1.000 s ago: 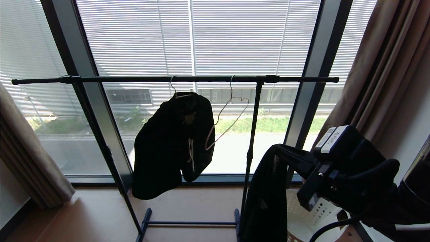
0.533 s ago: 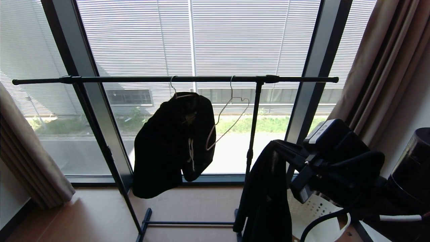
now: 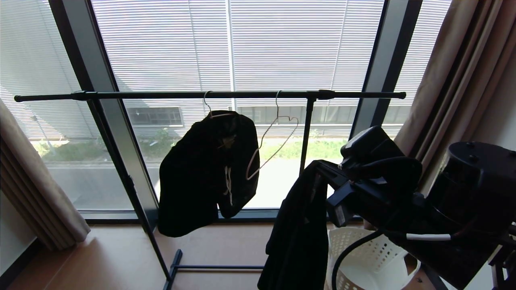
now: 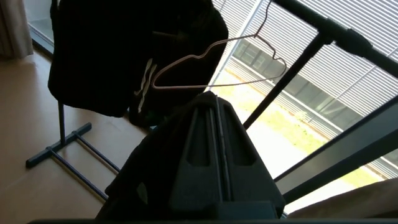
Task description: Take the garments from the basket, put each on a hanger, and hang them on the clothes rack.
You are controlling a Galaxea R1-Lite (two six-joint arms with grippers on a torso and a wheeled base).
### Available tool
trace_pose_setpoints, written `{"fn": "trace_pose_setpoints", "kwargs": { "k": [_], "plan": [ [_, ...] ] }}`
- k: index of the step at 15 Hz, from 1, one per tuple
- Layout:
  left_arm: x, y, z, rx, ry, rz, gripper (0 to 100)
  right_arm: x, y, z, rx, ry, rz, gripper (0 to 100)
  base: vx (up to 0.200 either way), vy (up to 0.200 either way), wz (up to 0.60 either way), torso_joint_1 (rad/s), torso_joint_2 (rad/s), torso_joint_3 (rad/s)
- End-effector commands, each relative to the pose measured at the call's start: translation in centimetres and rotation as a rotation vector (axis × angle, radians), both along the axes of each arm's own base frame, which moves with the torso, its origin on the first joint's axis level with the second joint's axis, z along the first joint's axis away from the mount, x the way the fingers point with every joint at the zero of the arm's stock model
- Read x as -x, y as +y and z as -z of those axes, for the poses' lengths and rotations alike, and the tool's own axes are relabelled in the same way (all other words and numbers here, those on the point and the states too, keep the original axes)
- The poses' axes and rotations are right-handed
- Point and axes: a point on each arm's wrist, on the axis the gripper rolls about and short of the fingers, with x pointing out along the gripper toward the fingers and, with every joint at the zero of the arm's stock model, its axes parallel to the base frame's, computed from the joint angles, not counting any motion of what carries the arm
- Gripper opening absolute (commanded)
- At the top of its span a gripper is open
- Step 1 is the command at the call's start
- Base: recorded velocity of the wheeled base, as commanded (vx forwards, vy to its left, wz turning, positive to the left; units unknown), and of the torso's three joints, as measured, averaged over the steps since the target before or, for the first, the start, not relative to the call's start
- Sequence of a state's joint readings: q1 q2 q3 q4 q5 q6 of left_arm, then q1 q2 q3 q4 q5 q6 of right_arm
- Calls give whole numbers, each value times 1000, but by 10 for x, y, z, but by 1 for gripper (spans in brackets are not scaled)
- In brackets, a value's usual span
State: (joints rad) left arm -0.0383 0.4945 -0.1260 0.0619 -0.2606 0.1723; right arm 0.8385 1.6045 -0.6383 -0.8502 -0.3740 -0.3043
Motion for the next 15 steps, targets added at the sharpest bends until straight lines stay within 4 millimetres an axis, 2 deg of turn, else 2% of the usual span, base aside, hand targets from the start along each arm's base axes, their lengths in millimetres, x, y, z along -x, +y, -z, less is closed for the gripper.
{"fn": "trace_pose_setpoints", "kwargs": {
  "k": [1,2,3,4,7,9,10,11,13,15],
  "plan": [
    [-36,-4,-23,30,113,54,100,-6,7,6,8,15,10,0,0,0,0,0,0,0],
    [-56,-10,-30,53,140,99,100,-9,9,3,-7,11,14,0,0,0,0,0,0,0],
    [-68,-15,-35,81,149,126,100,-10,11,2,-17,12,16,0,0,0,0,0,0,0],
    [-95,-36,-46,165,195,198,100,-13,13,0,-42,14,30,0,0,0,0,0,0,0],
    [-144,-86,-54,200,303,268,100,-19,20,-1,-71,16,87,0,0,0,0,0,0,0],
    [-159,-106,-56,194,321,298,100,-21,23,-1,-79,16,96,0,0,0,0,0,0,0],
    [-172,-124,-59,219,327,322,100,-22,27,-2,-95,18,113,0,0,0,0,0,0,0],
    [-177,-132,-60,237,322,333,100,-22,30,-3,-112,18,123,0,0,0,0,0,0,0],
    [-191,-163,-63,283,323,367,100,-21,43,-1,-145,26,163,0,0,0,0,0,0,0],
    [-200,-179,-62,293,335,384,100,-18,47,0,-141,30,152,0,0,0,0,0,0,0]
  ]
}}
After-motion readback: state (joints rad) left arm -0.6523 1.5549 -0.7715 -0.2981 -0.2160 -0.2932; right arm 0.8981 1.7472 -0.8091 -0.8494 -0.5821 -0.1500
